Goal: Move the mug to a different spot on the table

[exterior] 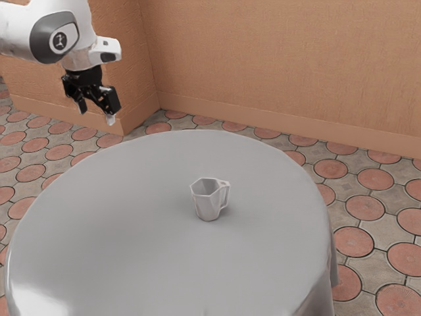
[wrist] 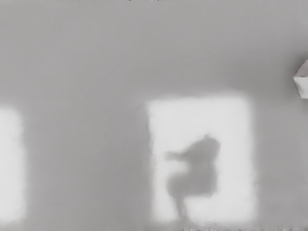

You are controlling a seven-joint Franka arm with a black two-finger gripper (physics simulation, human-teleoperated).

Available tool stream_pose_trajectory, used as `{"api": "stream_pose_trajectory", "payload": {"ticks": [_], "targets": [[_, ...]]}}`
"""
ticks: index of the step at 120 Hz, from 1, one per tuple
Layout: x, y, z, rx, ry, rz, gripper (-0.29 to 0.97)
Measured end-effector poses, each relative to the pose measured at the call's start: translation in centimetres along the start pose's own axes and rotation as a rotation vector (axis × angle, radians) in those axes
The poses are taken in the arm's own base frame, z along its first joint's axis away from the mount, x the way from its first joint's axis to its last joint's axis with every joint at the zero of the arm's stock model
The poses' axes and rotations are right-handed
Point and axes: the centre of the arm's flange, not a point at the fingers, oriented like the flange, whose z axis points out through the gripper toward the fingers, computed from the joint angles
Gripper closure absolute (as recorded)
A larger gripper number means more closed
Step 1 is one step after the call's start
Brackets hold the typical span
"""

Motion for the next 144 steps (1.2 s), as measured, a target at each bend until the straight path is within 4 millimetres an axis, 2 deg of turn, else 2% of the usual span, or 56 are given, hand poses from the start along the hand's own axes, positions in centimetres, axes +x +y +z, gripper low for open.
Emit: {"api": "stream_pose_trajectory", "payload": {"ticks": [11, 20, 32, 40, 56, 63, 69, 79, 83, 100, 129, 144], "targets": [[0.4, 3.7, -0.4, -0.006, -0.004, 0.052, 0.0], [0.6, 5.1, -0.6, -0.008, -0.006, 0.064, 0.0], [0.5, 4.6, -0.5, -0.01, -0.012, 0.041, 0.0], [1.2, 3.9, 0.3, -0.009, -0.022, 0.017, 0.0], [2.2, 3.4, 2.6, -0.048, -0.058, -0.024, 0.0], [2.8, 3.8, 4.7, -0.059, -0.094, -0.031, 0.0], [3.4, 5.6, 5.9, -0.066, -0.113, -0.007, 0.0], [4.7, 11.5, 6.5, -0.074, -0.113, 0.091, 0.0], [5.1, 13.3, 6.9, -0.075, -0.114, 0.119, 0.0], [7.9, 17.4, 9.0, -0.08, -0.107, 0.184, 0.0], [11.1, 20.6, 13.1, -0.087, -0.099, 0.298, 0.0], [11.7, 22.4, 13.9, -0.099, -0.079, 0.392, 0.0]]}}
